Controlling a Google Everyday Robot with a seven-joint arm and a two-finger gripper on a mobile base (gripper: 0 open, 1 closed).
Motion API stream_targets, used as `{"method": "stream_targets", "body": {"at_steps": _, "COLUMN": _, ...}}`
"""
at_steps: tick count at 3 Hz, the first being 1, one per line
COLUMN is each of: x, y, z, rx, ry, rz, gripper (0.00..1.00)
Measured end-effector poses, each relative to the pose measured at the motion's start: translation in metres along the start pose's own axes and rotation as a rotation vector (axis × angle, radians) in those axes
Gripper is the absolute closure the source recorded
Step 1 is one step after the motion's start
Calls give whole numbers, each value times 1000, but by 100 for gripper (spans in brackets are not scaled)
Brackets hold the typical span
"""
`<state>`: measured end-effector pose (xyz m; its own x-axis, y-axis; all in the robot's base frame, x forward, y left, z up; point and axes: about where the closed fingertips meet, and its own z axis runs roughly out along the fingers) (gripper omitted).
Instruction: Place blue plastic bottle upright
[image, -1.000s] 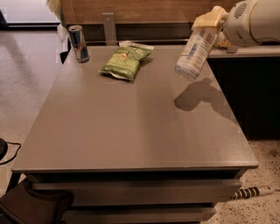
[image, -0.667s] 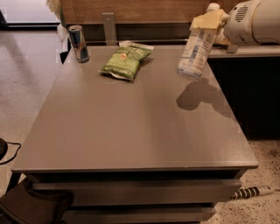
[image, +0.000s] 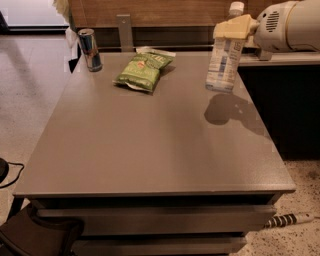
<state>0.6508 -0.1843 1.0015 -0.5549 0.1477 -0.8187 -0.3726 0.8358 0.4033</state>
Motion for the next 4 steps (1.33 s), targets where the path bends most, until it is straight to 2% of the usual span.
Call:
{"method": "stream_targets", "body": {"at_steps": 1, "x": 5, "y": 14, "z": 1, "rx": -63, "ry": -14, "rz": -69, "gripper": 100}}
{"method": "stream_targets", "body": {"at_steps": 2, "x": 11, "y": 34, "z": -7, "rx": -198, "ry": -48, "rz": -178, "gripper": 100}}
{"method": "stream_targets", "body": {"at_steps": 3, "x": 17, "y": 47, "z": -15, "rx": -299, "ry": -75, "rz": -312, "gripper": 100}}
{"method": "stream_targets", "body": {"at_steps": 4, "x": 28, "y": 61, "z": -27, "rx": -347, "ry": -124, "rz": -433, "gripper": 100}}
